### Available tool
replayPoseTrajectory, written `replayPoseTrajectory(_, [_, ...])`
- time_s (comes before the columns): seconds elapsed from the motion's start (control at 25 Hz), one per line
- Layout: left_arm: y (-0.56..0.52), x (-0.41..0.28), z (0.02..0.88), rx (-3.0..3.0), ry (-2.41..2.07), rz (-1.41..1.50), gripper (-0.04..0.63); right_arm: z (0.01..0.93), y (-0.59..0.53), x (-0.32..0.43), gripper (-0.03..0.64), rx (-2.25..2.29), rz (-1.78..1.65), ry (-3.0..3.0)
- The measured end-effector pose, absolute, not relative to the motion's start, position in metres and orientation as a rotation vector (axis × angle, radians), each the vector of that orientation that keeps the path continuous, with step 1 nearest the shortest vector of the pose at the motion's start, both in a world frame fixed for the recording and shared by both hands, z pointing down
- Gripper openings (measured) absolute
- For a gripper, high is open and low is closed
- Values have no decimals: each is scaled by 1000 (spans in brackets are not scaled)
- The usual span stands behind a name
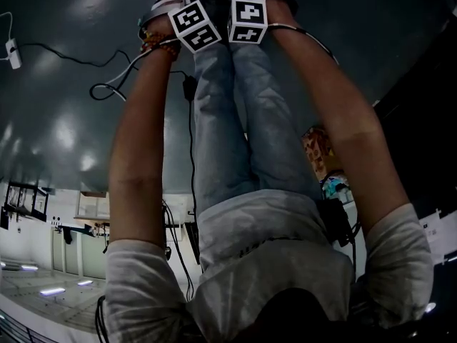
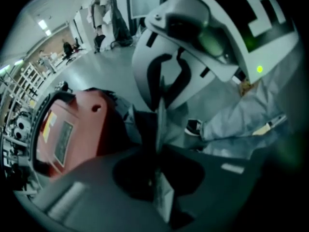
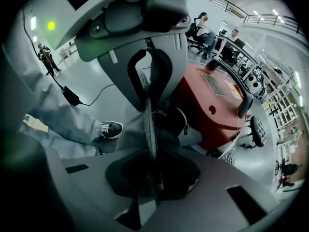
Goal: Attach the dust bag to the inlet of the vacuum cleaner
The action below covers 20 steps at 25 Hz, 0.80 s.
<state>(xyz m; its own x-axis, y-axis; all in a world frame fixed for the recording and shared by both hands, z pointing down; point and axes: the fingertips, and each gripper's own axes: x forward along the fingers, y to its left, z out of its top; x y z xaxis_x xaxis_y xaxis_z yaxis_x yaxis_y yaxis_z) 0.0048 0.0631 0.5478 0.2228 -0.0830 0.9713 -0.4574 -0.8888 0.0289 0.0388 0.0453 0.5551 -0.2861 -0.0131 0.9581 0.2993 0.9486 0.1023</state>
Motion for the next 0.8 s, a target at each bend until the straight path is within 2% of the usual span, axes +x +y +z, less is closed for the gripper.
replayPoseTrajectory(0.2, [58, -2, 542, 2156, -592, 1623, 75, 553, 44, 38, 38, -196, -229, -1852])
replayPoseTrajectory(0.28, [61, -5, 540, 2157, -618, 1607, 87, 551, 47, 41, 59, -182, -214, -1856])
replayPoseTrajectory(0.6, [67, -3, 507, 2178, -687, 1536, 87, 518, 47, 43, 63, -127, -204, -1881])
replayPoseTrajectory(0.72, [66, 2, 495, 2188, -719, 1512, 72, 505, 54, 42, 63, -128, -207, -1897])
replayPoseTrajectory(0.8, [59, 5, 491, 2189, -742, 1495, 5, 500, 53, 39, 37, -112, -206, -1919])
